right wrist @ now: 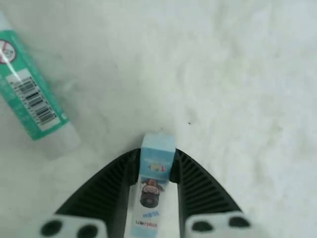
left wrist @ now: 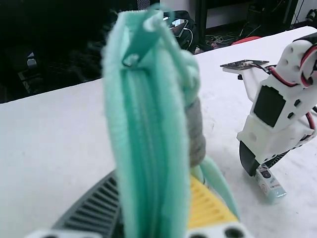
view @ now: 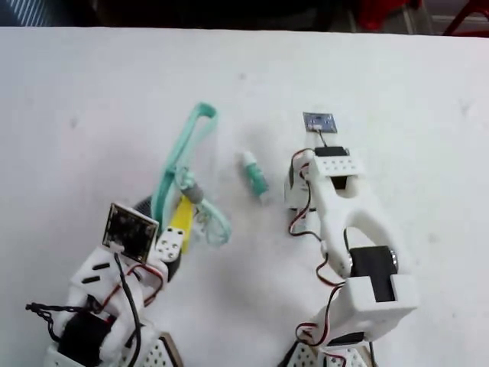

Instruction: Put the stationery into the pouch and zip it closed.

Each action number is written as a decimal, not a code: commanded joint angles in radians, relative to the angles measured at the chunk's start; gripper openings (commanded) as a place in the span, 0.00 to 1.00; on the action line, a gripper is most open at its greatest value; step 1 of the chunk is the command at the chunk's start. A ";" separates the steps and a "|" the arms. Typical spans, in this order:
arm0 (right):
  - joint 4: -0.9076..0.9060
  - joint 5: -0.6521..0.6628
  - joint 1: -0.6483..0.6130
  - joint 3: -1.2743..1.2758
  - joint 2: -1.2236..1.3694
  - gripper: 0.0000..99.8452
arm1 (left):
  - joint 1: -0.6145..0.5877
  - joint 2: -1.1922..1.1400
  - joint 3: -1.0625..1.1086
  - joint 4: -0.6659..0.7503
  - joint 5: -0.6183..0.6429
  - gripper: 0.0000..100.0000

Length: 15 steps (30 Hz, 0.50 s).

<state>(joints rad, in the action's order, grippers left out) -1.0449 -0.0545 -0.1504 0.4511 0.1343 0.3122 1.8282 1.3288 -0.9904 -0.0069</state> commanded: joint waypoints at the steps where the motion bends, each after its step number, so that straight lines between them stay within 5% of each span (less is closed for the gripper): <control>1: -0.010 -0.003 -0.001 -0.012 -0.058 0.02 | -0.010 0.001 -0.006 0.020 -0.011 0.03; 15: -0.013 -0.003 0.005 -0.014 -0.059 0.02 | -0.010 0.001 -0.006 0.020 -0.011 0.03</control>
<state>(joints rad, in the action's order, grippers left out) -1.0449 -0.0545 -0.1504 0.4511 0.1343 0.3122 1.8282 1.3288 -0.9904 -0.0069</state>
